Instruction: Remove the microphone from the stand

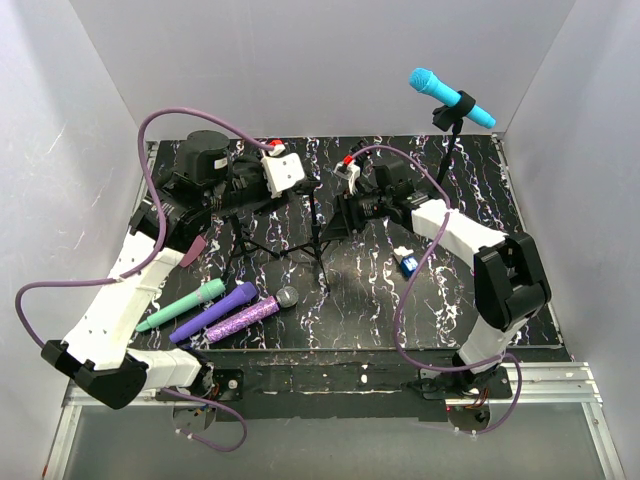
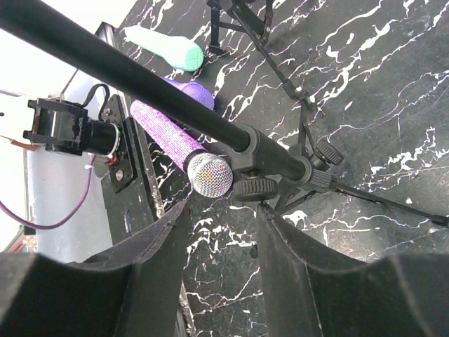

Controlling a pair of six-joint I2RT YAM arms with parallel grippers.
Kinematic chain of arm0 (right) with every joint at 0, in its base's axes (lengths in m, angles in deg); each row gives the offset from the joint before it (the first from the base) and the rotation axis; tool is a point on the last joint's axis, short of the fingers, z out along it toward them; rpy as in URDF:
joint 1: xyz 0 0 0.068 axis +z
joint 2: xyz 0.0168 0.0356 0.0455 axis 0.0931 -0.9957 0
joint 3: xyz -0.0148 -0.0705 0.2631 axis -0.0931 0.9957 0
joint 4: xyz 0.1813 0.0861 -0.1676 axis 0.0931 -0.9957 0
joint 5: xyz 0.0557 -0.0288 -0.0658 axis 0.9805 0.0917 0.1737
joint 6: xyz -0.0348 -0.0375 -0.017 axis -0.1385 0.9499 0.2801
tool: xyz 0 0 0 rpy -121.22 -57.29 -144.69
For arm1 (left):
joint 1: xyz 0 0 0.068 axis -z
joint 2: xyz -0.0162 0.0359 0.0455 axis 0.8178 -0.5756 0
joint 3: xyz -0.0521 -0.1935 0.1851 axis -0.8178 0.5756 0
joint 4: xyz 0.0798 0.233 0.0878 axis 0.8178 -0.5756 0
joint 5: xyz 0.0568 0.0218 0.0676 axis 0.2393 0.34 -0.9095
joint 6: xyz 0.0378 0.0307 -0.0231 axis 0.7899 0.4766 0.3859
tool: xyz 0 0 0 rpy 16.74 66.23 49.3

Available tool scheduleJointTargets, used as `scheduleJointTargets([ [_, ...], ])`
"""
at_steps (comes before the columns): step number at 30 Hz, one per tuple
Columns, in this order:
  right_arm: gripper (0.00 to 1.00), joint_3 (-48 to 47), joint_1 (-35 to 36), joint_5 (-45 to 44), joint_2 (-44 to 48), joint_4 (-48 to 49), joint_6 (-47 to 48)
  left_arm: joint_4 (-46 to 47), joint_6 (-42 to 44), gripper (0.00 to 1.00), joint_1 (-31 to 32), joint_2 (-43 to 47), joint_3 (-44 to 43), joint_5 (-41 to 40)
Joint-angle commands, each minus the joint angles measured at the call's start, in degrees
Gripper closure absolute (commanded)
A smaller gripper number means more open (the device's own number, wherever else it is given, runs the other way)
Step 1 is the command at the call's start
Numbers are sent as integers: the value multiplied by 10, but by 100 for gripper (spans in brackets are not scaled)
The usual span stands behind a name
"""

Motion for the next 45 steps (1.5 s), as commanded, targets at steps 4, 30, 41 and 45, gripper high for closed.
scheduleJointTargets([
  [4, 55, -41, 0, 18, -25, 32, -17, -50, -14, 64, 4, 10, -3, 25],
  [30, 99, 165, 71, -160, 98, 216, 600, -59, -18, 64, 4, 2, -8, 29],
  [41, 80, 350, 87, -214, 55, 623, 871, -57, -25, 64, 4, 1, -13, 31],
  [45, 43, 311, 86, -215, 134, 388, 793, -60, -25, 63, 4, 0, -15, 32],
])
